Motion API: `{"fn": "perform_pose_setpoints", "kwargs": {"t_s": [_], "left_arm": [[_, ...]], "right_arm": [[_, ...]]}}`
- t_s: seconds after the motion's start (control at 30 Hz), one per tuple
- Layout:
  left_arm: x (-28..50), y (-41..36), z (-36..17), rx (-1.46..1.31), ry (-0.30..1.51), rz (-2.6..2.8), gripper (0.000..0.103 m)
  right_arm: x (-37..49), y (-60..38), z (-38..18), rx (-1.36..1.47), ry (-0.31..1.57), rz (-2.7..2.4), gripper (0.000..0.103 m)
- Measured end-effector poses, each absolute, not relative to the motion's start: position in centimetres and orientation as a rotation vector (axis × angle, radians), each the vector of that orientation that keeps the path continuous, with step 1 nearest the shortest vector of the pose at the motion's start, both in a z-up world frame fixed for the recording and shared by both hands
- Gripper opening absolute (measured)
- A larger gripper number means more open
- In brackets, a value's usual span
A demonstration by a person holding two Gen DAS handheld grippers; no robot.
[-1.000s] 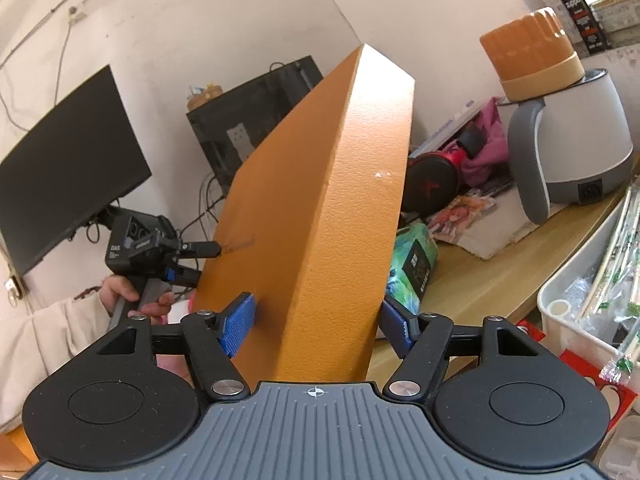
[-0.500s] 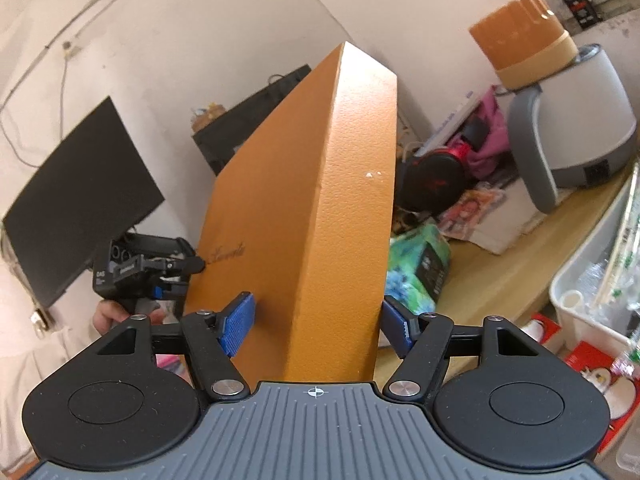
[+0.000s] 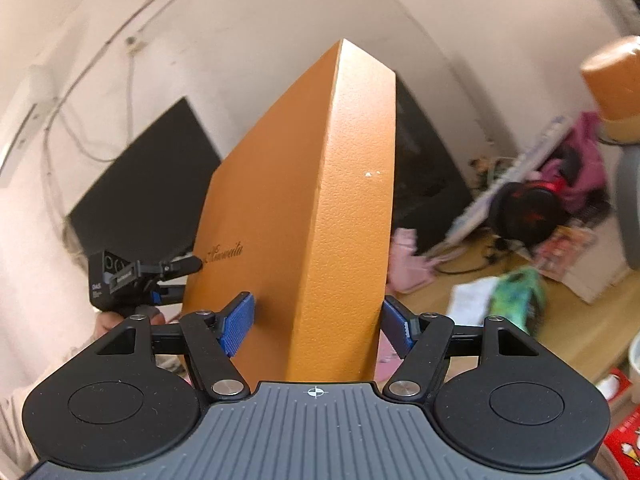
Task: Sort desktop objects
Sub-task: 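Carry the upright lid with both grippers over the open orange box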
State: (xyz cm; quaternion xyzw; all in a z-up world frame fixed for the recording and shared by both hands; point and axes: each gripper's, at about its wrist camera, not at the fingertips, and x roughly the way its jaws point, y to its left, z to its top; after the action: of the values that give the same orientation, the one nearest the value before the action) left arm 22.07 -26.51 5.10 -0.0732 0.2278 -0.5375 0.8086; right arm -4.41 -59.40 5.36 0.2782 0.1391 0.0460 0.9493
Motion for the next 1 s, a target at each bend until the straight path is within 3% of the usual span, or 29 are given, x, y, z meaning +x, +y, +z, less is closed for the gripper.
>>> {"fn": "perform_pose_setpoints", "kwargs": {"t_s": [0.5, 1.0], "left_arm": [[11.8, -12.3, 10.2, -0.184, 0.353, -0.832, 0.092], [3.4, 2.5, 10.3, -0.289, 0.327, -0.472, 0.092]], "right_arm": [[0.4, -50.4, 10.2, 0.535, 0.325, 0.432, 0.072], [5.8, -35.1, 11.7, 0.516, 0.450, 0.777, 0.072]]}}
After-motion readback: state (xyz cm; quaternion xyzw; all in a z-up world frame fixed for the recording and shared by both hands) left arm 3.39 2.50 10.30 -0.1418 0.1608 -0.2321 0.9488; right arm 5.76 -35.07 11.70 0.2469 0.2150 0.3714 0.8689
